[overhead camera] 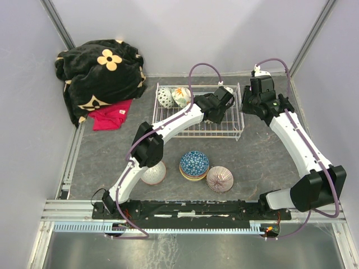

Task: Load the bowls into the dish rack
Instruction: Adjust the bowl in the dish rack.

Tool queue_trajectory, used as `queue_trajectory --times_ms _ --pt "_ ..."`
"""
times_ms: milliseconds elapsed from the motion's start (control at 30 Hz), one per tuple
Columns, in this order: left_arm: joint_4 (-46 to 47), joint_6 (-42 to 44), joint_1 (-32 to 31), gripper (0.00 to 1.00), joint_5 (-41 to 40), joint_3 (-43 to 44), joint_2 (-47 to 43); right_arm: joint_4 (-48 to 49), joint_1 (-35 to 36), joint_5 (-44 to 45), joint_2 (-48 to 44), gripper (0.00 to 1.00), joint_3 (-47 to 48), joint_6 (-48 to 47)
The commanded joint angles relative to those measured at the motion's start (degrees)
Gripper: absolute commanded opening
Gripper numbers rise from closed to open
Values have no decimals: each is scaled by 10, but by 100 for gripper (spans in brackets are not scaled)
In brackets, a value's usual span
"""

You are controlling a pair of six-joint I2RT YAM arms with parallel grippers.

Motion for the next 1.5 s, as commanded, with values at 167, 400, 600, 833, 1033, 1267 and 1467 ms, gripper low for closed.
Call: queue_trajectory --times_ms 167,400,600,833,1033,1267,1467 --pt "-2 28 1 45 -4 29 -17 3 -2 -2 -22 43 10 1" --pt "-3 29 1 42 3 37 -20 4 -2 -2 -23 43 9 0" --pt "-2 28 0 43 8 38 -25 4 -2 -2 -26 43 10 0" --pt "-2 29 -1 37 14 37 -23 4 -2 -2 -26 43 9 -2" --pt "-2 29 -1 27 17 44 -22 5 -2 -3 -26 43 10 -1" --pt "-2 27 -2 16 22 46 -16 6 -3 -3 -27 43 7 -1" --pt "-4 27 -2 17 20 45 -9 7 -2 -3 -27 43 5 -1"
